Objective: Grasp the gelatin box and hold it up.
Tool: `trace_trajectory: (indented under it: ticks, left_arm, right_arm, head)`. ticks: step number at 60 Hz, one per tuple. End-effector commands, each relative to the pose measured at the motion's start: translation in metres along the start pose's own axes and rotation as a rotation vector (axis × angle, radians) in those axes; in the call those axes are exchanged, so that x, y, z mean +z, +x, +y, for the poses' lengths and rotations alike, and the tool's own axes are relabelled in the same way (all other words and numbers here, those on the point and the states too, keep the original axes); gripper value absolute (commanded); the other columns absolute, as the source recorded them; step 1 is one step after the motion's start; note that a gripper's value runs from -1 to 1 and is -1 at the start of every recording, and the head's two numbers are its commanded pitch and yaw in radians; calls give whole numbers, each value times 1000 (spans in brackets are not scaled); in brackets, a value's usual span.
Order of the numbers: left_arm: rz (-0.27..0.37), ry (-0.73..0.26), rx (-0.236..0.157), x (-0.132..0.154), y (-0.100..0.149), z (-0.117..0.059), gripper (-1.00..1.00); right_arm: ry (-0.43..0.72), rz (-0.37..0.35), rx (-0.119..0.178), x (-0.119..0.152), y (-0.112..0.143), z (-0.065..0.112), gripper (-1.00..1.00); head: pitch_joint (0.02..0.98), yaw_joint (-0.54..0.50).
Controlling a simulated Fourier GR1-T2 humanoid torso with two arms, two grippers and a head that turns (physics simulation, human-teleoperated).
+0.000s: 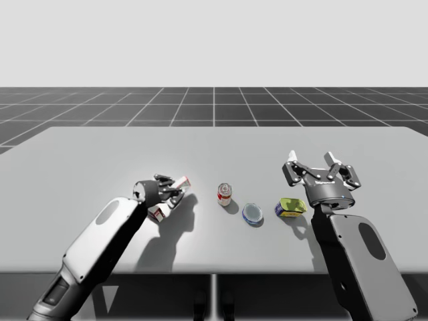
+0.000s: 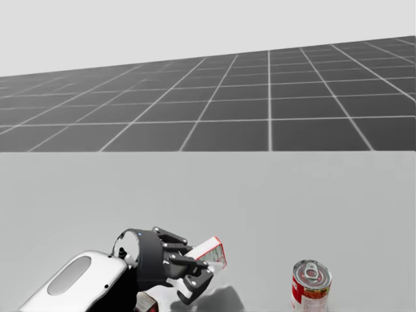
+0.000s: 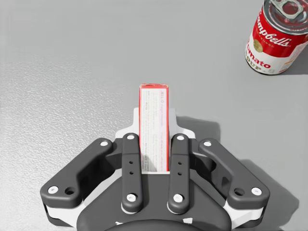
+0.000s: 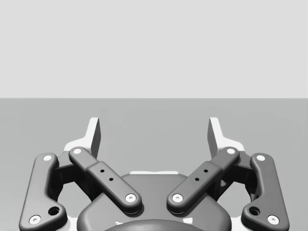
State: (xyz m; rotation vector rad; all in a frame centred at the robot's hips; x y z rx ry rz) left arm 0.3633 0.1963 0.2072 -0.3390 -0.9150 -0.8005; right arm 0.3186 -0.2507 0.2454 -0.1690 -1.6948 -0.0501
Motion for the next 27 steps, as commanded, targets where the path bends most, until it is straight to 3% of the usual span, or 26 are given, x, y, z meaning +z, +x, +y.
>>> trace_trajectory:
  ticks: [1,27]
  left_arm:
    - [89,-33,-56,14,21,-2,1000]
    - [-156,99,-128,92,97,3,1000]
  right_arm:
    - [1,0,-2,-1,0,0,-1000]
    - [18,-18,-11,0,-1,-1,-1000]
  head:
    - [469,201]
    - [481,204]
